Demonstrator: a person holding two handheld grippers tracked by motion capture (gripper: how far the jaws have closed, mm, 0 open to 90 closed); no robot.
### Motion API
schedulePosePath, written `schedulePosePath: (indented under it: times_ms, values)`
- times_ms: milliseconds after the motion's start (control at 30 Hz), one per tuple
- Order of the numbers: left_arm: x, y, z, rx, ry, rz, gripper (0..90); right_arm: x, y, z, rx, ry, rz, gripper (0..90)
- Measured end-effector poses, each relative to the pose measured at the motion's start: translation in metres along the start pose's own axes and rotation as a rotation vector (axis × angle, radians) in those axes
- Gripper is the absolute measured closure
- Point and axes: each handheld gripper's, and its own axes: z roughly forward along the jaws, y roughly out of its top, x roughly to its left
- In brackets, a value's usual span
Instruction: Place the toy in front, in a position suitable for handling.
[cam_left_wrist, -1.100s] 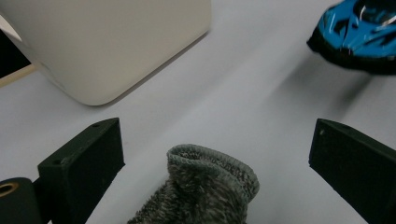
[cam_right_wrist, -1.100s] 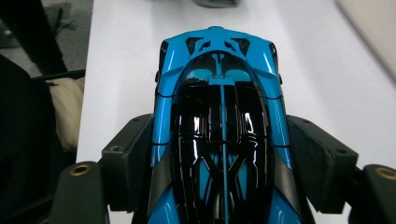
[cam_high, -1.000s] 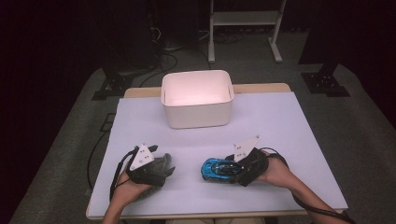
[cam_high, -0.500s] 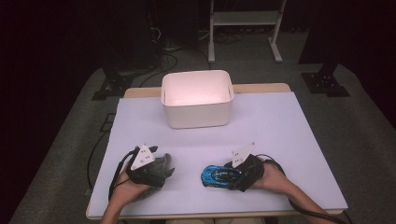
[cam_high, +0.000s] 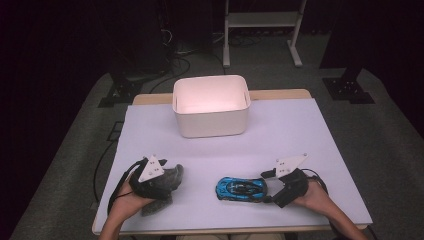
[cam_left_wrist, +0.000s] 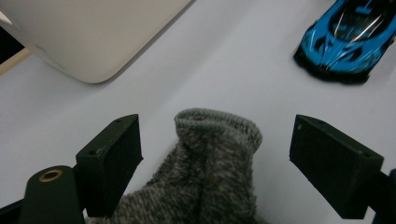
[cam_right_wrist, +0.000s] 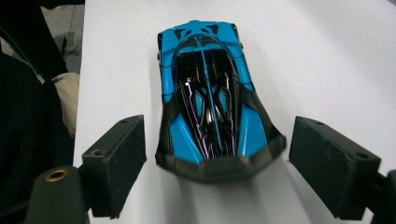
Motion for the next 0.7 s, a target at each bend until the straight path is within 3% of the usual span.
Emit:
schedulePosePath:
  times_ms: [200,267,367,467,533,700]
  values:
    - [0.004,-0.008,0.004,0.043,-0.044,-0.001,16.8,0.000,-0.001,-0.004,-0.012,-0.012,-0.003,17.5]
    - [0.007,-0.011,0.004,0.063,-0.080,0.011,21.6,0.000,-0.001,-0.003,-0.006,-0.014,-0.012,17.5]
    - [0.008,-0.012,0.004,0.080,-0.098,0.012,22.4,0.000,-0.001,-0.001,0.000,-0.013,-0.008,17.5]
    - [0.010,-0.013,0.005,0.104,-0.150,0.009,24.0,0.000,-0.003,0.000,0.013,-0.012,-0.008,17.5]
    - [0.010,-0.013,0.005,0.109,-0.156,0.019,25.7,-0.001,-0.003,0.000,0.014,-0.013,-0.012,17.5]
    - [0.012,-0.015,0.008,0.154,-0.184,0.057,37.8,-0.001,-0.004,-0.001,0.019,-0.012,-0.006,17.5]
